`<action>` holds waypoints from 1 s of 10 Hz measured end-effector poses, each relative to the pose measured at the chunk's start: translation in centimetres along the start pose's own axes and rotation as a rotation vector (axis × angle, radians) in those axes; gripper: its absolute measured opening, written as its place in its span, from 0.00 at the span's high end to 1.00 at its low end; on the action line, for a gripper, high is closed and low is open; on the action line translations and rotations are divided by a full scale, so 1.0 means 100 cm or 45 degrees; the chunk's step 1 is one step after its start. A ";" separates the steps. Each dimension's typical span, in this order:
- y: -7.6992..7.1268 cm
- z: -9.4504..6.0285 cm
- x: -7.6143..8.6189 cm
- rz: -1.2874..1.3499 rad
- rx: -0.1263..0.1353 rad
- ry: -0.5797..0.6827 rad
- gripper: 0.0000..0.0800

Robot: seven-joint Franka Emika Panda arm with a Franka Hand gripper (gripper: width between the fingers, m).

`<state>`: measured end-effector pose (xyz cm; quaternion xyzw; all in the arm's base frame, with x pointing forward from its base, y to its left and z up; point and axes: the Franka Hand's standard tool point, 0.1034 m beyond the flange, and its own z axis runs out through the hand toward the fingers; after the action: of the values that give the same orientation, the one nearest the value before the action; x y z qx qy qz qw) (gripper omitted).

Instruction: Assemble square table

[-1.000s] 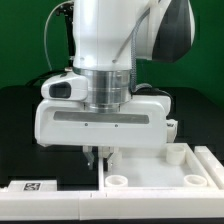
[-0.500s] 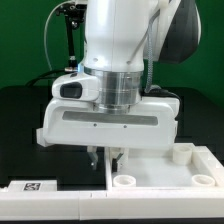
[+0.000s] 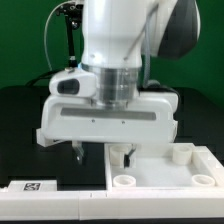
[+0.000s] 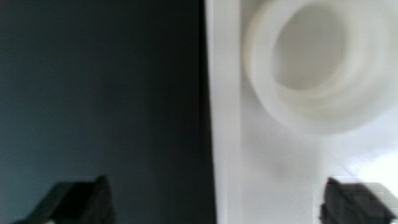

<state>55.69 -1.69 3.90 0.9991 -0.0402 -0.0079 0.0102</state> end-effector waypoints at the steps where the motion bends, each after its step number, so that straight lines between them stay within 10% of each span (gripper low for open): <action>1: -0.013 -0.020 -0.013 -0.007 0.029 0.011 0.20; 5: -0.016 -0.033 -0.019 -0.028 0.023 -0.012 0.19; 10: -0.052 -0.039 -0.078 0.088 0.076 -0.642 0.19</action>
Offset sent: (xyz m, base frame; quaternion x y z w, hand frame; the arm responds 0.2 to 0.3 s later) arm 0.0000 0.0000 0.0000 0.0000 0.0000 0.0000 1.0000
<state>48.42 4.15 7.83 0.9635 -0.0757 -0.2551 -0.0295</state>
